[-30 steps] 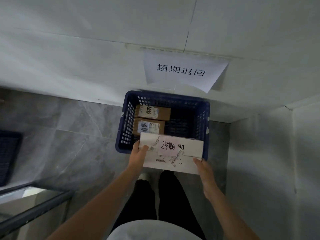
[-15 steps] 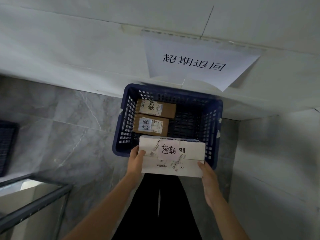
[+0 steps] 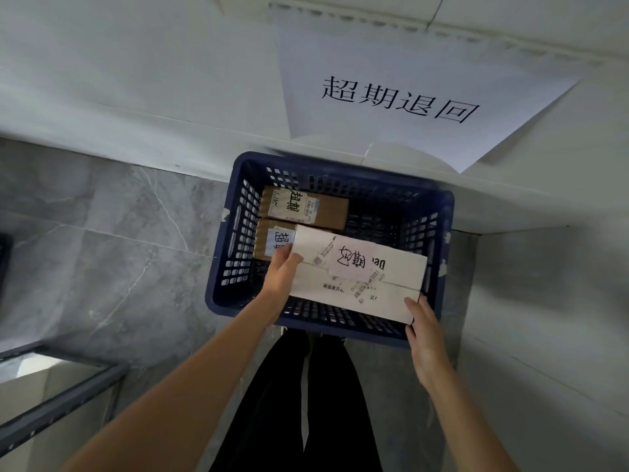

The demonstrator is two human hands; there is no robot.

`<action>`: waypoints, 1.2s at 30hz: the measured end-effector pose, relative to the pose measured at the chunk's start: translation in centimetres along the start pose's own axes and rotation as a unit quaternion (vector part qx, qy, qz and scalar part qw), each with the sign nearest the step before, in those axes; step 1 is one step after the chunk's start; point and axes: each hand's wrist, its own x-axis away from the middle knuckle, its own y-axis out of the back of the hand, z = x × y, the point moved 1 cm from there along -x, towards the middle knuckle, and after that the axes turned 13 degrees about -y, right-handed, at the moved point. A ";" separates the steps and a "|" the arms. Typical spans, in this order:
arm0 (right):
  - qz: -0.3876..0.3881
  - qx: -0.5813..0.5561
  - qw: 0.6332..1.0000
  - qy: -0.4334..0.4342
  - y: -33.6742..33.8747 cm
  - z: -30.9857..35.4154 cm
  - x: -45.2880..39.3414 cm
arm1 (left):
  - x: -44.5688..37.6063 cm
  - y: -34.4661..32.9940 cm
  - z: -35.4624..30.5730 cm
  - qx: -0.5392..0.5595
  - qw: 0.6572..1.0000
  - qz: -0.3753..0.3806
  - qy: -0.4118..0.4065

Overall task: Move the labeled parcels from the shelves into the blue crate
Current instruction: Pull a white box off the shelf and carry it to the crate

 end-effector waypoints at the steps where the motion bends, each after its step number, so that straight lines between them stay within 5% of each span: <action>1: 0.003 0.005 1.000 0.002 -0.3 0.3 -0.5 | -0.7 -0.2 -0.1 -0.004 1.000 0.002 -0.003; 15: 0.103 0.073 0.990 -0.062 -9.7 2.3 -7.0 | -10.3 5.5 1.0 -0.107 0.993 -0.028 0.048; 36: 0.086 0.020 0.996 0.003 -14.8 8.2 -13.1 | -17.7 4.9 -1.2 -0.115 0.991 -0.062 -0.015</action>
